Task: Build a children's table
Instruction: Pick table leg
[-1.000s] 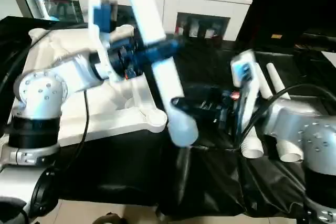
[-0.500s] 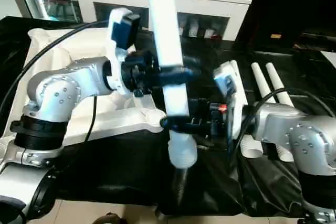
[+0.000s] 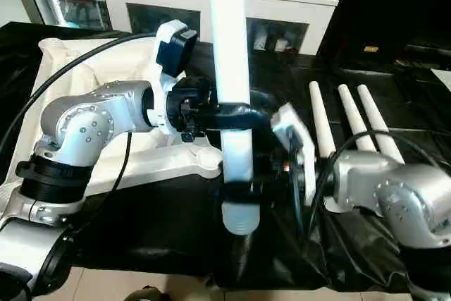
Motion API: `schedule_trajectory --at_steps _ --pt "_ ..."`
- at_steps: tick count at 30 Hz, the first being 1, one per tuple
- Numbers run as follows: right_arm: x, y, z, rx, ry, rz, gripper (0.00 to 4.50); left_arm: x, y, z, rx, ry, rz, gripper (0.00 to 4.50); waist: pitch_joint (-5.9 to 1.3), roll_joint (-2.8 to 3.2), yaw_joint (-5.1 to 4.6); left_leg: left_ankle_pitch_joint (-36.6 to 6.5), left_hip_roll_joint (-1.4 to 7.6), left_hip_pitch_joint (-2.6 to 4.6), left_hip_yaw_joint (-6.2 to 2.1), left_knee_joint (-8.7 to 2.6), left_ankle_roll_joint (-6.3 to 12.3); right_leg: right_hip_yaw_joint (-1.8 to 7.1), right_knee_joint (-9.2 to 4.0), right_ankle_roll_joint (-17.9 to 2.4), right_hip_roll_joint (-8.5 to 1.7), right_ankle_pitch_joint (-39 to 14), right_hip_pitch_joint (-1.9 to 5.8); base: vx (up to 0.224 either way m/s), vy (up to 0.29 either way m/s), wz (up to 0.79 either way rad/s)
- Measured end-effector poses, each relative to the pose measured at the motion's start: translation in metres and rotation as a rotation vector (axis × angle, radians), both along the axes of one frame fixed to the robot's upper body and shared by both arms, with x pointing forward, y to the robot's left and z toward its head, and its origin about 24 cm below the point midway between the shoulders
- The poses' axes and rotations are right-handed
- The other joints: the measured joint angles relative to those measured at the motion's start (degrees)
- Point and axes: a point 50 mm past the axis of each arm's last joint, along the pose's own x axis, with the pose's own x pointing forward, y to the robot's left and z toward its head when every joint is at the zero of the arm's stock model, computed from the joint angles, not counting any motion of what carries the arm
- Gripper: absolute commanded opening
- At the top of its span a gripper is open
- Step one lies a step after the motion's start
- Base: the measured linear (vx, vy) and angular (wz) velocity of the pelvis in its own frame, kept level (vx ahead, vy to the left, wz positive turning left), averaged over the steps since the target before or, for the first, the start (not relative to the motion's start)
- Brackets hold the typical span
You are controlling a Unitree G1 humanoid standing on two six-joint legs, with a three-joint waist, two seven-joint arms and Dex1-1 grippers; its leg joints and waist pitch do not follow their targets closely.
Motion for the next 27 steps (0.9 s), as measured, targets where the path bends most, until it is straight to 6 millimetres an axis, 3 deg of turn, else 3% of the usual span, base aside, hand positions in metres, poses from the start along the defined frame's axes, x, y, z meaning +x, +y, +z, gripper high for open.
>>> schedule_trajectory --at_steps 5,6,17,19,22,23,26,27 --pt "0.0000 -0.0006 -0.0002 -0.010 -0.011 0.007 2.56 -0.0003 0.0000 -0.0002 0.001 -0.003 -0.007 1.84 0.00 0.00 0.04 0.00 0.00 0.00 0.00 0.01 0.00 0.00 0.01 0.00 0.00 0.00 0.00 0.000 0.000 0.00" --pt "0.0000 -0.0006 -0.0001 -0.010 -0.014 0.007 2.30 -0.0003 0.0000 -0.0001 0.000 -0.004 -0.007 1.84 0.00 0.00 0.03 0.00 0.00 0.00 0.00 0.02 0.01 0.00 0.01 0.00 0.00 0.00 0.00 0.000 0.000 0.00" --pt "-0.0001 0.0002 -0.0010 -0.018 -0.044 0.011 2.01 0.0024 0.0010 -0.0030 0.006 0.012 0.004 1.84 0.00 0.00 0.03 0.00 0.00 0.00 0.00 0.04 0.03 0.00 0.03 -0.02 0.00 0.01 0.00 0.000 0.000 0.00" --pt "0.0000 0.0000 -0.0013 -0.018 -0.044 0.009 2.00 0.0031 0.0008 -0.0035 0.009 0.028 0.014 2.54 0.00 0.00 0.02 0.00 0.00 0.00 0.00 0.06 0.03 0.00 0.04 -0.03 0.00 0.02 0.01 0.000 0.000 0.00" --pt "0.0002 0.0015 -0.0018 -0.007 -0.042 0.010 1.99 0.0047 0.0016 -0.0032 0.037 0.065 0.020 2.54 0.00 0.01 -0.01 0.00 0.00 0.00 0.00 0.10 0.03 0.00 0.07 -0.04 0.00 0.02 0.00 0.000 0.000 0.00" --pt "0.0002 0.0022 -0.0018 -0.002 -0.042 0.010 1.91 0.0049 0.0017 -0.0021 0.040 0.069 0.018 2.93 0.00 0.01 0.00 0.00 0.00 0.00 0.00 0.10 0.04 0.00 0.07 -0.04 0.00 0.02 0.01 0.000 0.000 0.00" --pt "0.0014 0.0024 -0.0007 0.009 -0.051 -0.007 1.90 0.0063 0.0025 0.0003 0.038 0.089 0.016 2.97 -0.01 0.03 0.10 0.00 0.00 -0.01 0.00 0.13 0.04 0.00 0.06 -0.07 0.00 0.04 0.02 0.000 0.000 0.00" --pt "0.0018 0.0020 0.0000 0.011 -0.055 -0.014 1.90 0.0071 0.0030 -0.0001 0.036 0.099 0.018 3.23 -0.02 0.04 0.14 0.00 0.00 0.00 0.00 0.14 0.04 0.00 0.06 -0.07 -0.01 0.04 0.03 0.000 0.000 0.00"
